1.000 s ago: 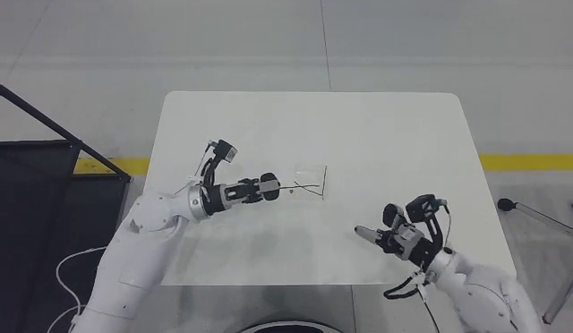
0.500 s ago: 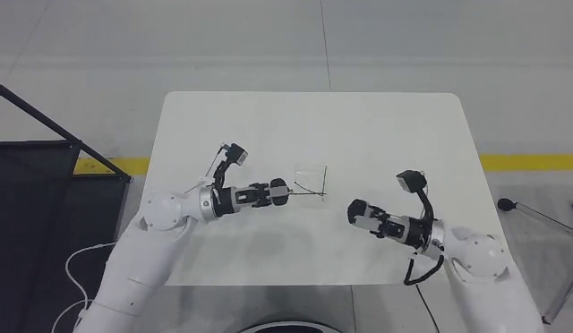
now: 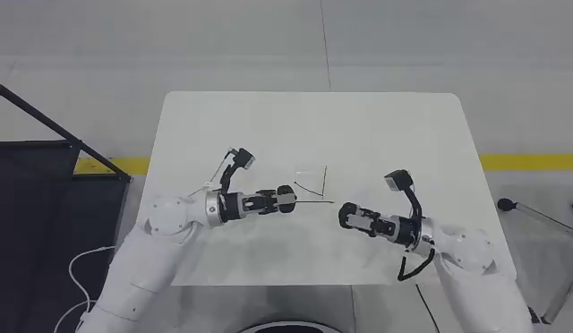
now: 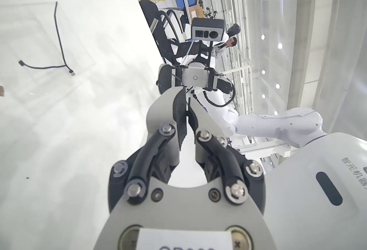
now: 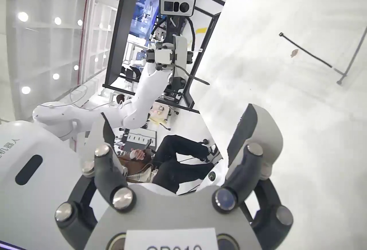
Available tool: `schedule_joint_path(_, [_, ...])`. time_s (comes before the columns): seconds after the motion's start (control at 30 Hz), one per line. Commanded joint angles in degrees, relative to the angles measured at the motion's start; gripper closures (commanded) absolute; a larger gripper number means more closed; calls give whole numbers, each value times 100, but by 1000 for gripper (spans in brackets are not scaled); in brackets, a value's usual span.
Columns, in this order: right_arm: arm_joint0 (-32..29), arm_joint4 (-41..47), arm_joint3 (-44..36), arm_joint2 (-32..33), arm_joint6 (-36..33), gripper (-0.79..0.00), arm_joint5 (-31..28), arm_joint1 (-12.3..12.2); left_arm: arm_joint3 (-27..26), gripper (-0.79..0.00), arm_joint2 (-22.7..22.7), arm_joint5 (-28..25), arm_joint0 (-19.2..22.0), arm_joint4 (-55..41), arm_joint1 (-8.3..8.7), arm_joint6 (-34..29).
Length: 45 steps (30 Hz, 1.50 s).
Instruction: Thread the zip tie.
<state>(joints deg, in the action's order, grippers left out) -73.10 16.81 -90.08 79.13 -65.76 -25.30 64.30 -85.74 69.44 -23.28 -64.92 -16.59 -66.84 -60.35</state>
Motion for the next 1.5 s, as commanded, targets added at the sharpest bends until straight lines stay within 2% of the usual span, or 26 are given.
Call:
schedule_joint_path(0.0, [140, 97, 184, -110, -54, -785, -31, 10, -8, 0, -19, -46, -3, -32, 6, -62])
schedule_joint_path(0.1, [289, 297, 401, -240, -139, -785, -68, 23, 16, 0, -44, -59, 8, -50, 11, -61])
schedule_joint_path(0.13, [332, 319, 460, -263, -166, -763, -87, 23, 19, 0, -58, -70, 15, -46, 12, -61])
schedule_joint_path(0.23, [418, 449, 594, -332, -222, -573, -125, 26, 54, 0, -107, -99, 39, -82, 14, -106])
schedule_joint_path(0.47, [654, 582, 913, -525, -282, -409, -95, 39, 130, 0, -219, -138, 107, -100, 16, -154])
schedule_joint_path(0.57, [712, 554, 979, -617, -270, -409, -133, 45, 154, 0, -253, -156, 125, -111, 18, -159])
schedule_joint_path(0.97, [771, 570, 1020, -755, -307, -256, -240, 25, 212, 0, -361, -163, 186, -113, 31, -141])
schedule_joint_path(1.13, [782, 587, 1042, -775, -270, -246, -247, 14, 223, 0, -392, -163, 208, -105, 39, -140])
schedule_joint_path(1.27, [792, 593, 1045, -799, -268, -95, -242, 4, 237, 0, -410, -158, 219, -118, 45, -125])
schedule_joint_path(1.47, [806, 603, 1054, -838, -266, -55, -246, -9, 260, 0, -438, -168, 241, -125, 53, -113])
